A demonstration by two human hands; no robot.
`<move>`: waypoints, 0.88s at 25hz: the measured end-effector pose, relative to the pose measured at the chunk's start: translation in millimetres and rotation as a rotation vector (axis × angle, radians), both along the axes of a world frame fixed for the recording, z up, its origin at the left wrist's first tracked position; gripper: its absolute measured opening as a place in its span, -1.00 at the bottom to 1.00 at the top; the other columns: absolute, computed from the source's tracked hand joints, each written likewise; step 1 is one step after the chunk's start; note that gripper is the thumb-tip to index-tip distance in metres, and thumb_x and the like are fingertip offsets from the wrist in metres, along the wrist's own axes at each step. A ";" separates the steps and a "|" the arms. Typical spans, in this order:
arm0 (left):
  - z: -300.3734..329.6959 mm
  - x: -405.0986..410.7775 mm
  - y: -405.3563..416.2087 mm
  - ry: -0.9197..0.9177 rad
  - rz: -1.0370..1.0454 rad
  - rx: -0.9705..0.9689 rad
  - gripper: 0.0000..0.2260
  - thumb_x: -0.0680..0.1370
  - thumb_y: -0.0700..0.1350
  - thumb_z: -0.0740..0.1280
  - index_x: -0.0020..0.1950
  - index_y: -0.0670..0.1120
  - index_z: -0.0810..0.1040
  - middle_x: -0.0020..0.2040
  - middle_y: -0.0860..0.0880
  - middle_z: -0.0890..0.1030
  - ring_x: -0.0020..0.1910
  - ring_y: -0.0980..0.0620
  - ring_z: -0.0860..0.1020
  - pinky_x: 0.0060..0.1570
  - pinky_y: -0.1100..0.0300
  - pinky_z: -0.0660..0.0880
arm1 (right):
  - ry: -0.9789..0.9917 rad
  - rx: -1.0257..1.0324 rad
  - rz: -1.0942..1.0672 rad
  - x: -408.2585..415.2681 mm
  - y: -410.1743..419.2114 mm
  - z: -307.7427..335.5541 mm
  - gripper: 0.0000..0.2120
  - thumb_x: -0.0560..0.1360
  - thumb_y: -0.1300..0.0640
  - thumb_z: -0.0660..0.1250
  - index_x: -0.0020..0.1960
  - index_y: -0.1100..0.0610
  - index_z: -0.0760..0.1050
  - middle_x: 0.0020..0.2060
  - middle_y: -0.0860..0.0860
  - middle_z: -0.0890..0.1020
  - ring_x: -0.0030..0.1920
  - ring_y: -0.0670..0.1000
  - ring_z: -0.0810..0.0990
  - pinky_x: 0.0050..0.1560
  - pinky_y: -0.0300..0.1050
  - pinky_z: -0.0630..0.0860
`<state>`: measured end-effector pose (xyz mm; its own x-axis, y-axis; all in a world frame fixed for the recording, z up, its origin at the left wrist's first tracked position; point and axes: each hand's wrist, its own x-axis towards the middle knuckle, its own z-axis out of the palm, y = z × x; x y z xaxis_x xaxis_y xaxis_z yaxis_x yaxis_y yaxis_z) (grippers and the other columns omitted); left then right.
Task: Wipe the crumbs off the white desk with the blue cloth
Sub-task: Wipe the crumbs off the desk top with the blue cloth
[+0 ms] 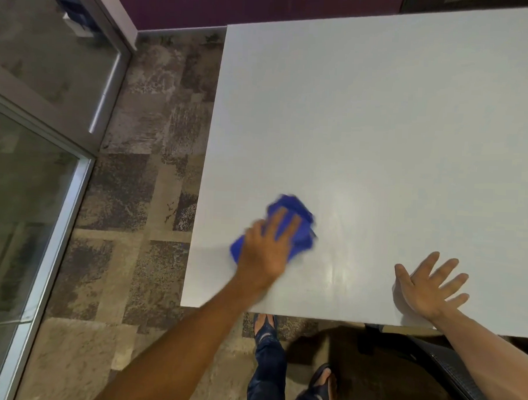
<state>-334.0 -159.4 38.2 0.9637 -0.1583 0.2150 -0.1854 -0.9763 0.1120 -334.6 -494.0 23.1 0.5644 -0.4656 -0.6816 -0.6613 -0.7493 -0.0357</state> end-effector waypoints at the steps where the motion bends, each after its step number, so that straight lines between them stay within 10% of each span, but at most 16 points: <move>1: -5.5 -12.3 -24.5 0.076 -0.171 0.001 -0.39 0.52 -0.04 0.28 0.55 0.17 0.21 0.54 -0.03 0.33 0.19 -0.18 0.57 0.06 -0.01 0.55 | 0.022 0.014 0.063 -5.0 2.2 8.2 -0.07 0.47 -0.48 -0.15 0.60 0.15 -0.16 0.57 0.31 -0.07 0.54 0.42 -0.07 0.41 0.55 -0.07; 4: -21.7 -37.1 -67.3 0.305 -0.496 0.058 -0.31 0.50 0.00 0.32 0.59 0.12 0.11 0.62 -0.07 0.11 0.28 -0.28 0.45 0.20 -0.15 0.44 | -0.044 0.089 0.097 -12.0 -2.1 3.9 -0.10 0.49 -0.45 -0.13 0.59 0.09 -0.31 0.57 0.22 -0.28 0.54 0.35 -0.29 0.46 0.44 -0.28; 10: -37.2 3.5 -62.2 0.322 -0.476 0.117 -0.37 0.59 0.11 0.19 0.60 0.12 0.00 0.62 -0.10 0.08 0.24 -0.27 0.43 0.15 -0.15 0.44 | -0.088 0.067 0.111 -16.0 -8.3 -15.9 -0.01 0.33 -0.56 -0.36 0.59 0.00 -0.36 0.56 0.10 -0.37 0.55 0.27 -0.35 0.46 0.39 -0.29; 15: -44.3 57.1 -41.0 0.179 -0.235 0.042 -0.47 0.58 0.09 0.24 0.55 0.13 0.23 0.57 -0.04 0.27 0.15 -0.23 0.50 0.07 -0.05 0.44 | -0.102 0.029 0.090 -16.0 -4.1 -13.5 -0.15 0.55 -0.41 -0.07 0.60 0.04 -0.33 0.58 0.15 -0.31 0.55 0.30 -0.32 0.45 0.38 -0.27; 22: -40.5 131.3 70.1 0.015 0.172 0.125 -0.60 0.69 0.05 0.07 0.51 0.03 0.35 0.49 -0.14 0.39 -0.01 -0.23 0.50 -0.14 -0.03 0.40 | -0.093 0.024 0.078 -16.7 -5.9 -15.4 -0.12 0.47 -0.41 -0.16 0.60 0.04 -0.34 0.57 0.12 -0.34 0.54 0.25 -0.37 0.47 0.32 -0.30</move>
